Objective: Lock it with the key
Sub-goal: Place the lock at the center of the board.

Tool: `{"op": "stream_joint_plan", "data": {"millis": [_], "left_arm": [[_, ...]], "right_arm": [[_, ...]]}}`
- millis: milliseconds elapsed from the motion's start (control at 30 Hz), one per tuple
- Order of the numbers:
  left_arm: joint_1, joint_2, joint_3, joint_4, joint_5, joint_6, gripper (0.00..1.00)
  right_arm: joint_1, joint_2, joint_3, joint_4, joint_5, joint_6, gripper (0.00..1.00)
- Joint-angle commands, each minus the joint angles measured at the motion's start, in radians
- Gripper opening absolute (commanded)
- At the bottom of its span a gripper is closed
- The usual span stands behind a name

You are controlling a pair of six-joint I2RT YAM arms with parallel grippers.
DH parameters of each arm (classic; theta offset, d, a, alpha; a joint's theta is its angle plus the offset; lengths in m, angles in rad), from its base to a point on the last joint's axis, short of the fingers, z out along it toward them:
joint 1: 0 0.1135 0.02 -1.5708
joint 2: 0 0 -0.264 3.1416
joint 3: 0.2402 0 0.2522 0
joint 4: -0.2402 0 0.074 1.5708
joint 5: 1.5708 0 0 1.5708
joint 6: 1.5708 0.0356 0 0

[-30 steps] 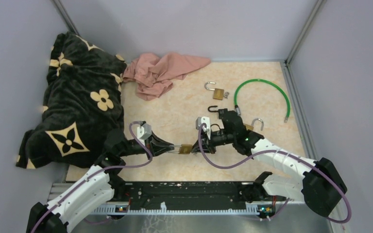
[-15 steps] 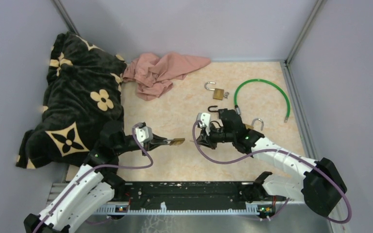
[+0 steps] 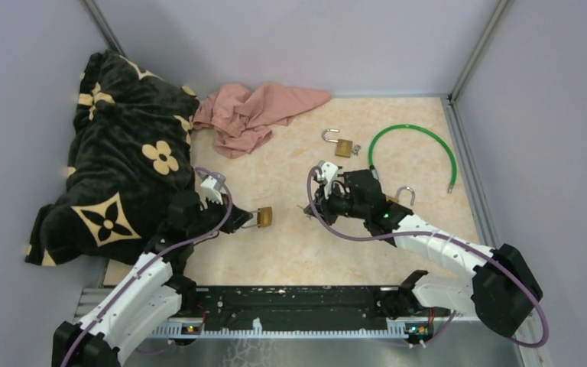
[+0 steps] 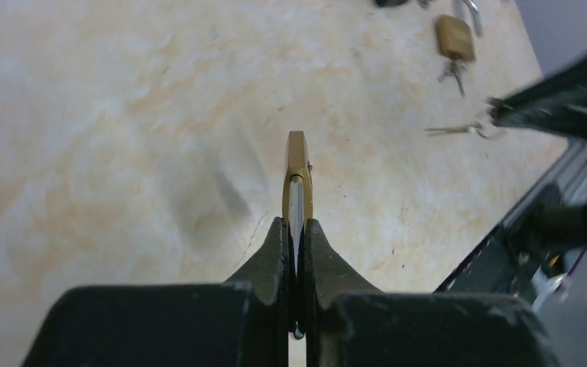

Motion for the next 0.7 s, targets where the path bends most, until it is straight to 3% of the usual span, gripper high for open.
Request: {"op": "stream_joint_plan", "data": {"millis": [0,100,300,433,500,600,667], "left_arm": [[0.057,0.026,-0.107,0.167,-0.211,-0.516,0.00],[0.099,0.049,-0.159,0.198,-0.245,-0.581,0.00],[0.104,0.046,-0.236,0.159,-0.320,-0.608,0.01],[0.105,0.025,-0.250,0.108,-0.380,-0.621,0.52],[0.106,0.009,-0.243,0.105,-0.400,-0.599,0.67],[0.107,-0.016,-0.228,0.075,-0.439,-0.580,0.80],[0.111,-0.037,-0.215,0.041,-0.463,-0.562,0.98]], "right_arm": [[0.034,0.068,0.007,0.245,0.028,0.270,0.00],[0.084,0.153,0.018,0.313,0.037,0.352,0.00],[0.146,0.340,0.147,0.258,0.009,0.394,0.00],[0.162,0.420,0.206,0.231,0.003,0.405,0.00],[0.162,0.447,0.222,0.224,0.007,0.409,0.00],[0.162,0.490,0.243,0.221,0.021,0.418,0.00],[0.163,0.527,0.273,0.204,0.038,0.431,0.00]]}}
